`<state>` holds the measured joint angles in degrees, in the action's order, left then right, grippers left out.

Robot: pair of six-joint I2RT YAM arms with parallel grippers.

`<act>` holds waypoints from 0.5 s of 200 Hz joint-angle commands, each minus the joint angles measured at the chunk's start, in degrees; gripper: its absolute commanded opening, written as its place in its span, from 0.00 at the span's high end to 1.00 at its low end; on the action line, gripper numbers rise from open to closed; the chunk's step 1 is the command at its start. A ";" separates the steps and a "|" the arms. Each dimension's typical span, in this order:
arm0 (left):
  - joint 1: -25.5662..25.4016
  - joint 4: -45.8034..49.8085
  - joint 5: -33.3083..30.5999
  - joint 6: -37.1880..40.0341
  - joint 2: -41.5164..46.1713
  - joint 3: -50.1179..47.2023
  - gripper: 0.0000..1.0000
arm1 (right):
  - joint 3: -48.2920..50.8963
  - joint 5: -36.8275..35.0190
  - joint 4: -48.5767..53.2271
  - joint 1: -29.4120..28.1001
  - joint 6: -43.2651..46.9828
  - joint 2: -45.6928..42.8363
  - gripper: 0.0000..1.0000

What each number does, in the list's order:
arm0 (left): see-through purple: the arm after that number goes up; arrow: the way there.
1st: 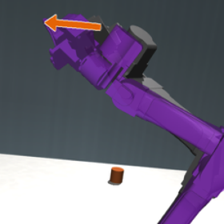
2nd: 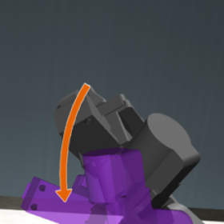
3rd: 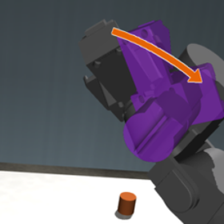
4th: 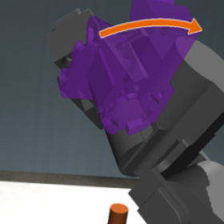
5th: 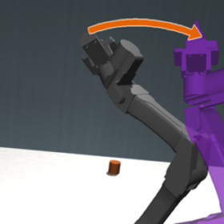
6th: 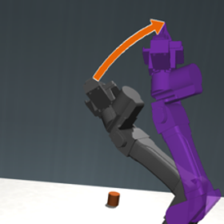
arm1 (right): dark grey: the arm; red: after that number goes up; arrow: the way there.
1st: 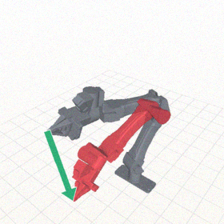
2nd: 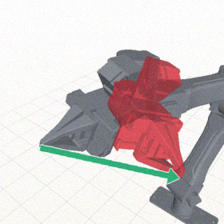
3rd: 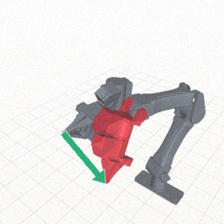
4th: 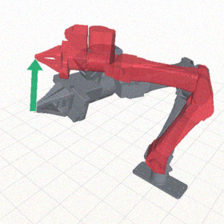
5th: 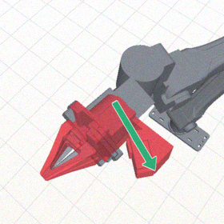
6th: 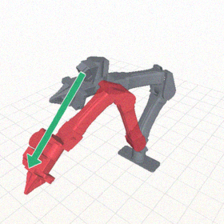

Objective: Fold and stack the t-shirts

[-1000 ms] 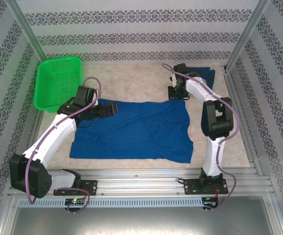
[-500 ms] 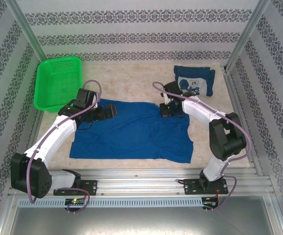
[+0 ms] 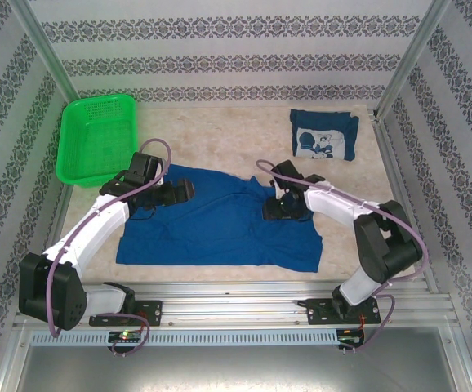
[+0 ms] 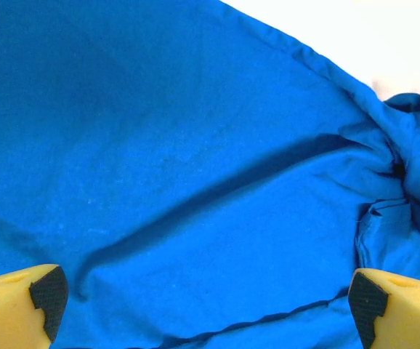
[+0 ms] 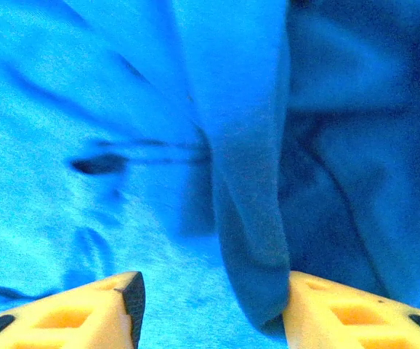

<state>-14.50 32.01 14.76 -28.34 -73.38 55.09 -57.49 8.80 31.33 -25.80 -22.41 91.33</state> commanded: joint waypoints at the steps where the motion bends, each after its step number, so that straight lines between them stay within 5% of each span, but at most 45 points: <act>1: 0.69 -1.96 0.44 -0.12 0.10 -0.17 0.00 | -4.71 4.29 -2.26 3.61 -0.62 -4.21 0.46; 49: 0.73 -2.29 0.63 0.35 1.75 -1.47 0.00 | -12.60 10.53 -0.75 13.28 -2.11 1.20 0.43; 100: 0.71 -1.45 0.96 0.87 2.14 -1.47 0.00 | -19.56 13.62 1.09 13.27 -0.75 14.21 0.46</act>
<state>-14.50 31.20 15.05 -28.32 -73.03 54.11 -74.74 19.57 29.41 -11.77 -23.70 101.19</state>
